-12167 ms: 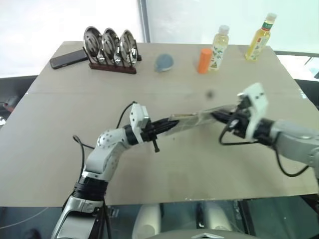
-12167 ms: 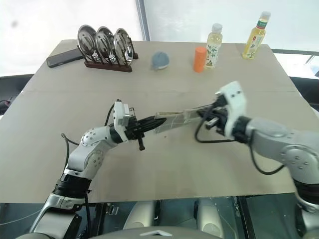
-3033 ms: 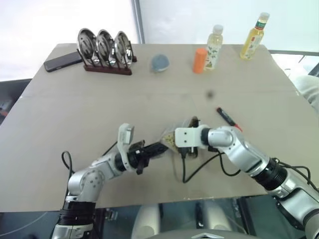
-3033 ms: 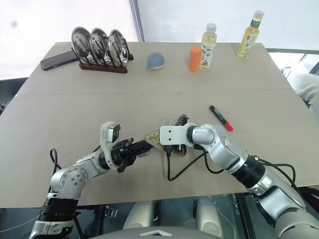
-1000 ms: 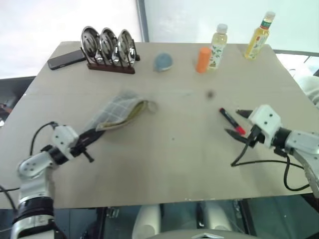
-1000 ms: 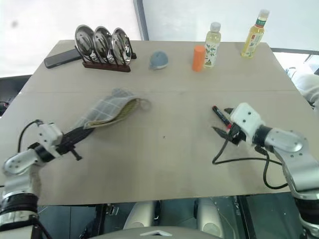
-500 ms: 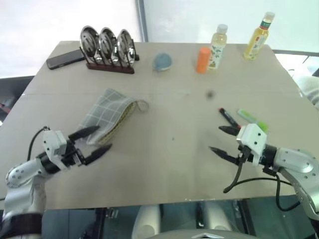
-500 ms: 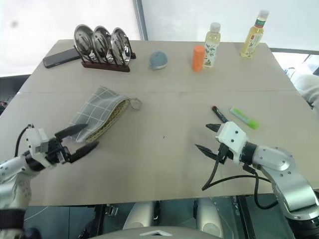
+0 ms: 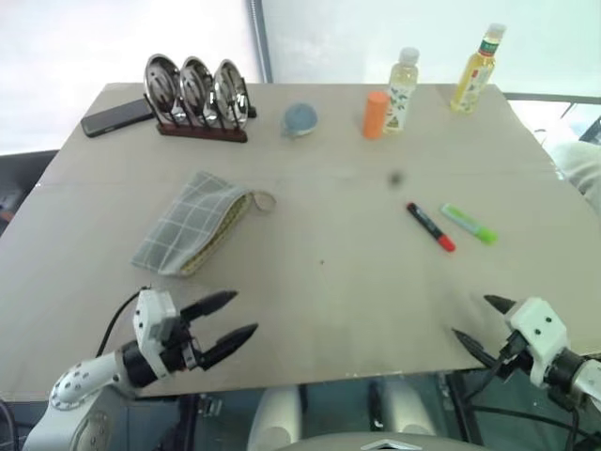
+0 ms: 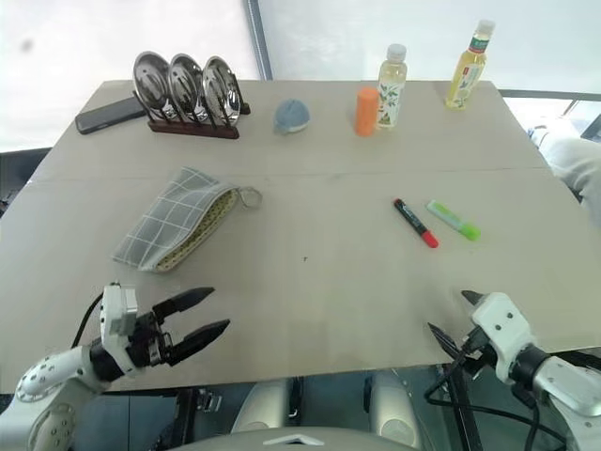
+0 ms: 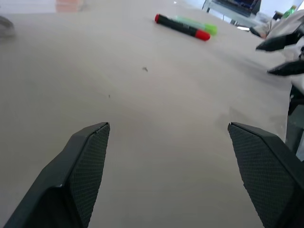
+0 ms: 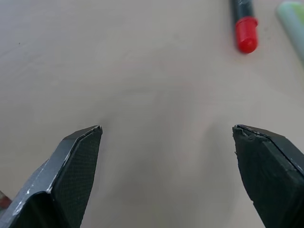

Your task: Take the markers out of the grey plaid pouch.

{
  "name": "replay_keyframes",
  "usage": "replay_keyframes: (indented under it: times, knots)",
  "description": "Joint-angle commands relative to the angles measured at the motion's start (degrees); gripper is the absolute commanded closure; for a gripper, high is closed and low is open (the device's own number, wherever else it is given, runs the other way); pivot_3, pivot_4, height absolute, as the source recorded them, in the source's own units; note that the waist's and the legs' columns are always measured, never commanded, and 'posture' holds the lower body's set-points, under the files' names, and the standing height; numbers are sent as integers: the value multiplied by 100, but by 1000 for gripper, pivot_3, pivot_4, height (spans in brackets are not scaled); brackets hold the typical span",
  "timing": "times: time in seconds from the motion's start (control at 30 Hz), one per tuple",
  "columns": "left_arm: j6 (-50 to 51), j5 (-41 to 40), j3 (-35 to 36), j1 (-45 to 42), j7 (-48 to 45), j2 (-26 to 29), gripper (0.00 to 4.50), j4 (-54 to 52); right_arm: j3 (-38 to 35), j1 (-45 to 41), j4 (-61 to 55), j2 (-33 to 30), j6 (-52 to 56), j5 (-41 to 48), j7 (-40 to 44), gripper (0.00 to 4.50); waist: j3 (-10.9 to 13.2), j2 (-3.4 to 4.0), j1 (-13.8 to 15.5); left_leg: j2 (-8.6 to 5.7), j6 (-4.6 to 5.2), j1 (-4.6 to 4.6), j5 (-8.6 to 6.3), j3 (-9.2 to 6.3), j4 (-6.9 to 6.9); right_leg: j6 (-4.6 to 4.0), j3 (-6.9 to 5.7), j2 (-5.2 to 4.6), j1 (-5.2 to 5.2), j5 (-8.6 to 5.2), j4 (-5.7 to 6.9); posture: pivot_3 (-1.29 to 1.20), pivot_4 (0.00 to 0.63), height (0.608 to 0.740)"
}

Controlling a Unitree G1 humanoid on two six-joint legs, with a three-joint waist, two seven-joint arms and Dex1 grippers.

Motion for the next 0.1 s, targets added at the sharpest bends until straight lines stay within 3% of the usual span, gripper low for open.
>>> replay_keyframes:
  times: [0.03,0.1]
  knots:
    - [-257,105,223,72,-135,18,362,17,-361,48,43,-84,-247,58,119,36,0,1,4,0,0,-1,0,0,0,0,0,-1,0,0,0,0,150,740]
    - [-299,167,214,159,-231,51,362,32,-438,45,129,-120,-304,83,197,36,-1,1,4,-3,-1,-2,0,2,0,1,-1,-11,0,0,-1,0,150,740]
